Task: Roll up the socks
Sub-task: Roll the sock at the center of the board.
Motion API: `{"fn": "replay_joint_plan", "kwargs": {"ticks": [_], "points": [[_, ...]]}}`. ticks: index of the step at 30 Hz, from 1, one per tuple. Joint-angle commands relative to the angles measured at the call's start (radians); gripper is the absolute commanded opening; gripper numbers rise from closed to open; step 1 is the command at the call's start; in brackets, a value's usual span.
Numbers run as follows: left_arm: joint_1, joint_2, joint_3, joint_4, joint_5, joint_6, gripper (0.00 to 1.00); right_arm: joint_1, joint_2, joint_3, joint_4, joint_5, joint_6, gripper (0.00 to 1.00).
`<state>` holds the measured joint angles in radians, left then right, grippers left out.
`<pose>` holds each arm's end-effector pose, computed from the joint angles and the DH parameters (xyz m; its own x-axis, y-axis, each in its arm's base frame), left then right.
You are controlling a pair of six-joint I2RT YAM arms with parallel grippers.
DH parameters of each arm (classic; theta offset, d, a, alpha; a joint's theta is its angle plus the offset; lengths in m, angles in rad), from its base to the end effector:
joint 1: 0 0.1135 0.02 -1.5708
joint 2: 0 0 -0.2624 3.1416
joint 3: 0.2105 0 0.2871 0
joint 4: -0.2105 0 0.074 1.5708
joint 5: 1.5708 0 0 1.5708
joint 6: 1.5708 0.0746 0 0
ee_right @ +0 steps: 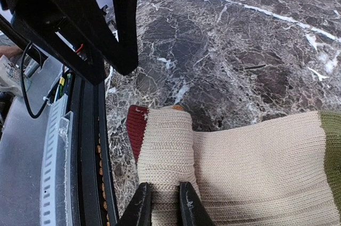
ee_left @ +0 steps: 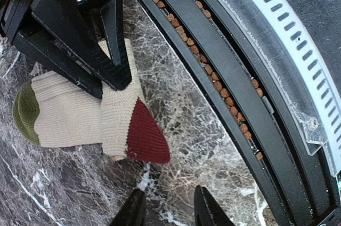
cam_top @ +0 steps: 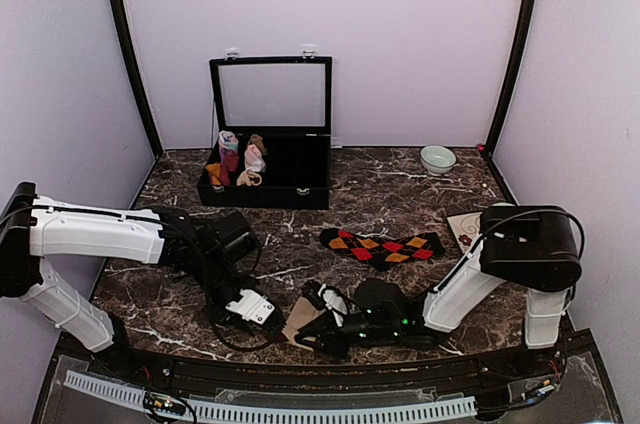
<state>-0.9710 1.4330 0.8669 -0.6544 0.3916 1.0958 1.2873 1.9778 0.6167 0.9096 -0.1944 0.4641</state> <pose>0.1471 -0.2655 0.1392 0.5018 0.7224 -0.4758 0.8542 -0.5003 0.1412 0.0906 0.3626 0.0281 -0.5526 -0.3264 -0.7669 -0.8312 0.2837 0.4781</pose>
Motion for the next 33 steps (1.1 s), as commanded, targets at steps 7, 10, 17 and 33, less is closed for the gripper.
{"fn": "replay_joint_plan", "kwargs": {"ticks": [7, 10, 17, 33], "points": [[-0.071, 0.144, 0.040, 0.125, -0.142, 0.005, 0.36, -0.064, 0.148, -0.096, -0.340, -0.072, 0.153, 0.15], [-0.075, 0.181, 0.092, 0.121, -0.148, -0.046, 0.38, -0.077, 0.165, -0.105, -0.325, -0.096, 0.173, 0.15], [-0.124, 0.151, 0.133, 0.088, -0.191, -0.118, 0.40, -0.083, 0.159, -0.124, -0.300, -0.104, 0.186, 0.14], [-0.181, 0.055, 0.088, 0.080, -0.270, -0.192, 0.42, -0.138, 0.153, -0.112, -0.368, -0.109, 0.222, 0.13]]}}
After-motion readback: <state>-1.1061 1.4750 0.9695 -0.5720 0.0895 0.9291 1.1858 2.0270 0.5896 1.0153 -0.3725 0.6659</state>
